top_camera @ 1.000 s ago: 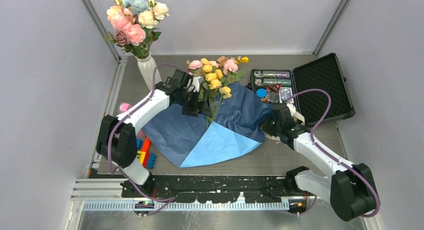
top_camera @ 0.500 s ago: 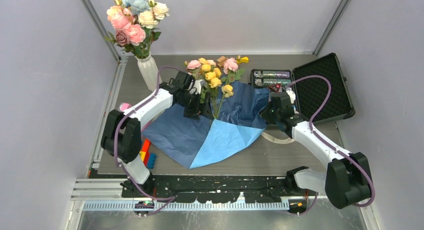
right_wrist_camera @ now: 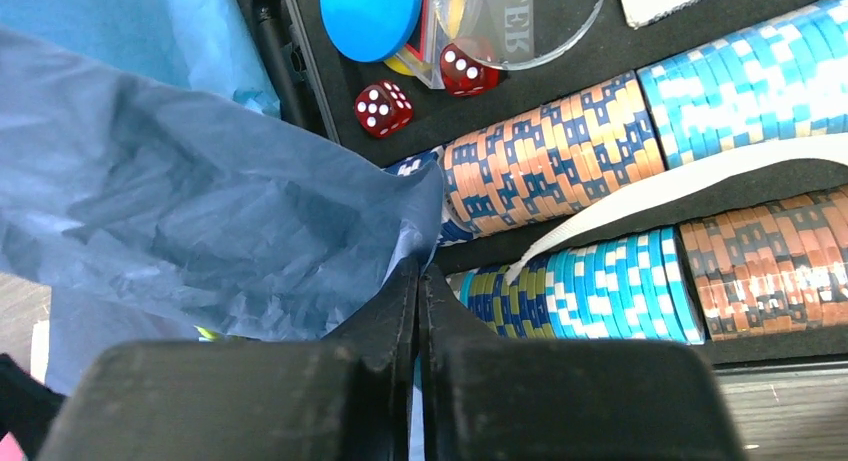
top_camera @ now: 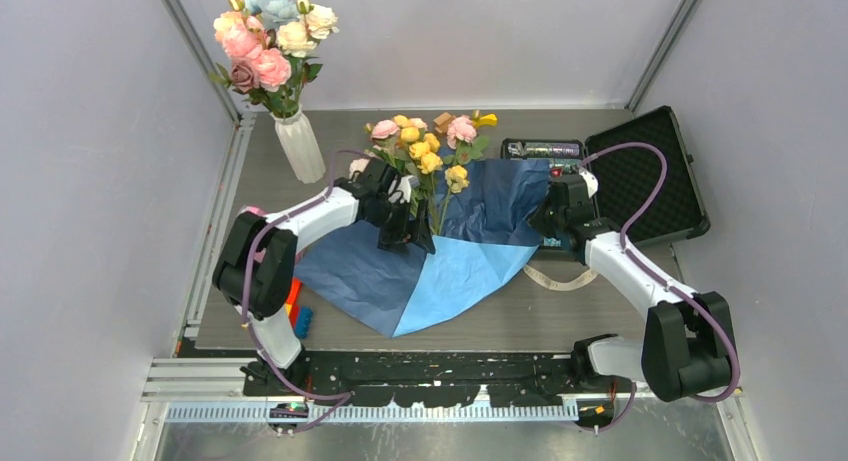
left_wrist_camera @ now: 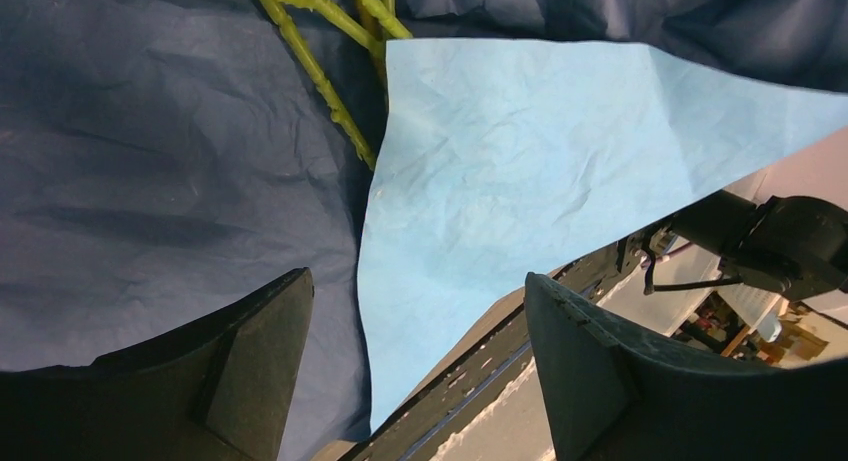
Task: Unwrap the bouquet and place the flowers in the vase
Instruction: Unfold the wrapping paper at the center of the board.
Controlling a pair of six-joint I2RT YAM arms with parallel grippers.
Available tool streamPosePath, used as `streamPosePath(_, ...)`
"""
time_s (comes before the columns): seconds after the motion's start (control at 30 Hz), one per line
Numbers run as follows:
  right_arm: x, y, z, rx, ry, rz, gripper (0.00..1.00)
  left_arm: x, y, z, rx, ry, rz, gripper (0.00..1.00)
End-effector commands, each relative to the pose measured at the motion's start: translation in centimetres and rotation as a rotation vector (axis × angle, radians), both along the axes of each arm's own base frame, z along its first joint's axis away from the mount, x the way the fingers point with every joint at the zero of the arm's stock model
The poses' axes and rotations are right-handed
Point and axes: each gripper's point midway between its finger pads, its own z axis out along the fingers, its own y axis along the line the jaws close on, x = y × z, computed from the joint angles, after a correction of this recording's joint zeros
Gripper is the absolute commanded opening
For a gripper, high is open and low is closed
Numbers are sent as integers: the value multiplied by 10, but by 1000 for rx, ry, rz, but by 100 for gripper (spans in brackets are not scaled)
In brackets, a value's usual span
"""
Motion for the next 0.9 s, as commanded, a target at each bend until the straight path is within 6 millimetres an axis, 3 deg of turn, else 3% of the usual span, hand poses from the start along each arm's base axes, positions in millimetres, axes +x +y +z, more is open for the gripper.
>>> streamPosePath(0.0,17,0,39,2,-116,20,15,7,-15,-3,-67,-11,17,79)
streamPosePath(0.23,1,-7,51,-21,-133,30,38,16,-23,-6,-119,-29,89,77)
streamPosePath(0.5,-15,-11,76,-28,-177,44,41,17,-29,-21,-124,18,87,75)
streamPosePath(0.87,-32,-14,94,-35,-217,57,42,15,-49,-20,-185,13,15,56)
